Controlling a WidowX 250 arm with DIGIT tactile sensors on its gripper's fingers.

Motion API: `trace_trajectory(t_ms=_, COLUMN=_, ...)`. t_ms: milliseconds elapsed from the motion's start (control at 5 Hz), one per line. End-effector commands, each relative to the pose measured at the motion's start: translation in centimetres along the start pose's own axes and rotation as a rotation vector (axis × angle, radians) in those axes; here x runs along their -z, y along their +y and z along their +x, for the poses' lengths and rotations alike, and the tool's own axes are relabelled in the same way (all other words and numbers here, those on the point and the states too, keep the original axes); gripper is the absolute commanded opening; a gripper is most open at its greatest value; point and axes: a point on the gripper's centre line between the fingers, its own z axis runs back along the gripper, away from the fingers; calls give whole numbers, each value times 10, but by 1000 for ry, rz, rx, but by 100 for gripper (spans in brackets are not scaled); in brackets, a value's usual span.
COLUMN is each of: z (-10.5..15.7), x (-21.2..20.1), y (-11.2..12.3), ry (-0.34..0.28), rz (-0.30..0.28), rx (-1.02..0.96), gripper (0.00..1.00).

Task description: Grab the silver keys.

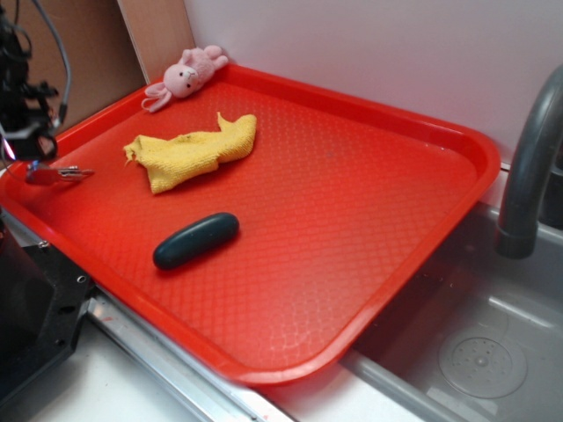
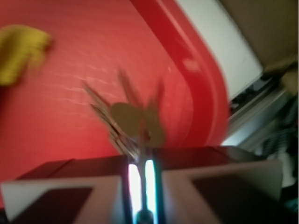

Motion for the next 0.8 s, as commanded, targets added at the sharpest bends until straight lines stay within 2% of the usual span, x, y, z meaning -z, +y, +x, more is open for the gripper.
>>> trace_trajectory(t_ms=0, z=19, x=-110, y=-56, ry=-77, rz=-76, rx=506, gripper=0)
trace_trajectory(t_ms=200, z=11, x=-162, y=-77, ry=-95, rz=-148, rx=656, gripper=0)
trace_trajectory(t_ms=400, z=10, x=-192, y=-98, ry=-81, rz=-205, rx=712, gripper=0)
trace_trajectory(t_ms=600, z=11, x=-184, y=-107, ry=-60, rz=-218, rx=733, gripper=0)
